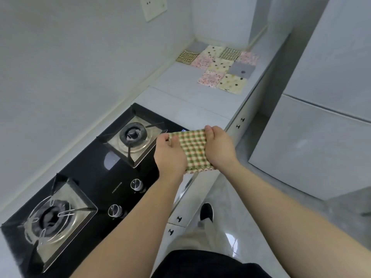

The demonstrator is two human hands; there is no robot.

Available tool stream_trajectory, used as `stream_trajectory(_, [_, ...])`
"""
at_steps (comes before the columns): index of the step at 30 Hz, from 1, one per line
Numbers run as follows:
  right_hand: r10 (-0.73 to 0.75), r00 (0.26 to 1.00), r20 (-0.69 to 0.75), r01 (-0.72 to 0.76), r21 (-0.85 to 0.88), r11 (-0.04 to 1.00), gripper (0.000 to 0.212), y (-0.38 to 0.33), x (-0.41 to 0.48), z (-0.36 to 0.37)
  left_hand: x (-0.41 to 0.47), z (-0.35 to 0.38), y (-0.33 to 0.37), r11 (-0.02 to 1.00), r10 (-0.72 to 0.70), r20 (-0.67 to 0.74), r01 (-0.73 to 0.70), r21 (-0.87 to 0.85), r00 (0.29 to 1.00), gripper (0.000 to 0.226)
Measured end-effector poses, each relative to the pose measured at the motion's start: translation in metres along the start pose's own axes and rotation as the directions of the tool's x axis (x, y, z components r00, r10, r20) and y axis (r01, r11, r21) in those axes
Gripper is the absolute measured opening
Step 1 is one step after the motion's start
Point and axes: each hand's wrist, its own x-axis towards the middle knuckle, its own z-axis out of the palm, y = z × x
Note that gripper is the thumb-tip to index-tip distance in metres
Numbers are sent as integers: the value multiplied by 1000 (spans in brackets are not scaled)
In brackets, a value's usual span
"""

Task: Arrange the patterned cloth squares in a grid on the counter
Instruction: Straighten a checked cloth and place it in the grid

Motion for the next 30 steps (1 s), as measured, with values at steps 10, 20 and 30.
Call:
stream_trajectory(10, [39,998,39,-32,-156,987,36,-8,158,14,134,92,11,999,-45,13,45,23,999,10])
stream_trajectory(20, [192,958,212,-147,-210,967,41,-24,288,21,247,141,43,967,-249,105,253,-29,963,25])
stream_trajectory(30, [95,923,374,6,-261,965,15,-10,441,44,334,195,38,967,-245,162,229,109,956,29])
